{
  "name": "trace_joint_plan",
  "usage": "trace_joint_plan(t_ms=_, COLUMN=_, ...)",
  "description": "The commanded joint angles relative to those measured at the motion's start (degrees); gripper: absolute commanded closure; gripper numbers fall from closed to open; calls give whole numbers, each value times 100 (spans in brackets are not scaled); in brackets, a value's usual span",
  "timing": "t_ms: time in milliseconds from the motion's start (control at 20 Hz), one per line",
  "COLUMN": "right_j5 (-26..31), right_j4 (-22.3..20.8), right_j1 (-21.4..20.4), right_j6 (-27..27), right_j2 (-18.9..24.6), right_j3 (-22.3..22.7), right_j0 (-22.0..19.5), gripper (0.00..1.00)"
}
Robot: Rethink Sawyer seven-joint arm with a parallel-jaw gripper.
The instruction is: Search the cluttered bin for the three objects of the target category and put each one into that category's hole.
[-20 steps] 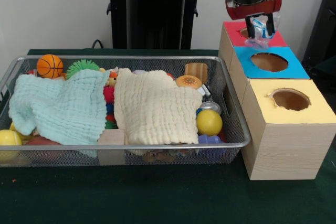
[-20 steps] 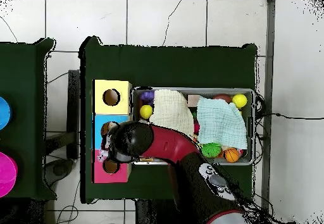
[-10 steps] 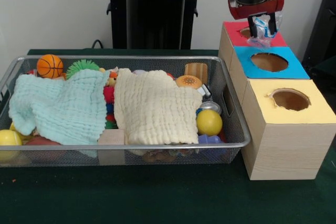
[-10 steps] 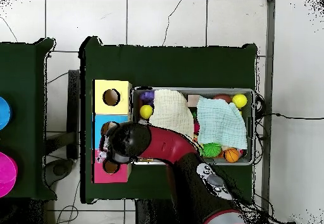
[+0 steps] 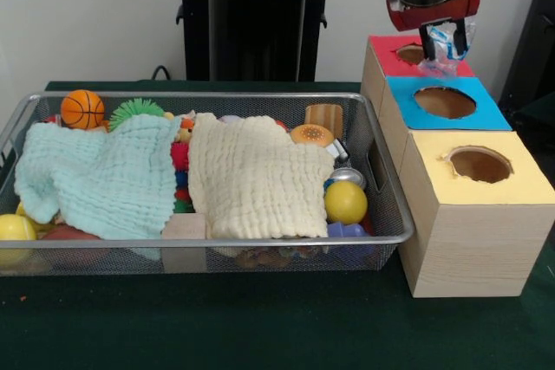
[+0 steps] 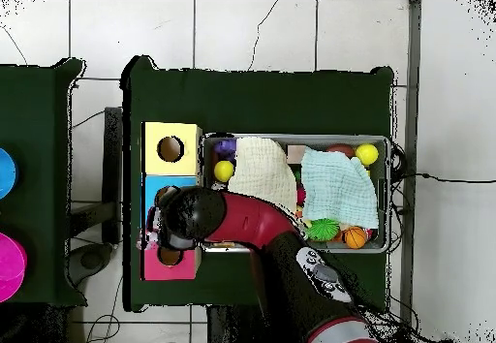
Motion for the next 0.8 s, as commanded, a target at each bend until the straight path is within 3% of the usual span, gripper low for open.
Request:
trace_joint_plan(t_ms=50, right_j5=31, right_j4=290, right_j1=-84, right_j6=537, right_j2=423, right_j3=-263, right_j0=-24, gripper=100)
trace_joint_plan(t_ms=800, right_j5=-544, right_j4=-271, right_j1=510, right_j6=322, right_j2=97, right_j3=-1060, right_j0=113, gripper=100)
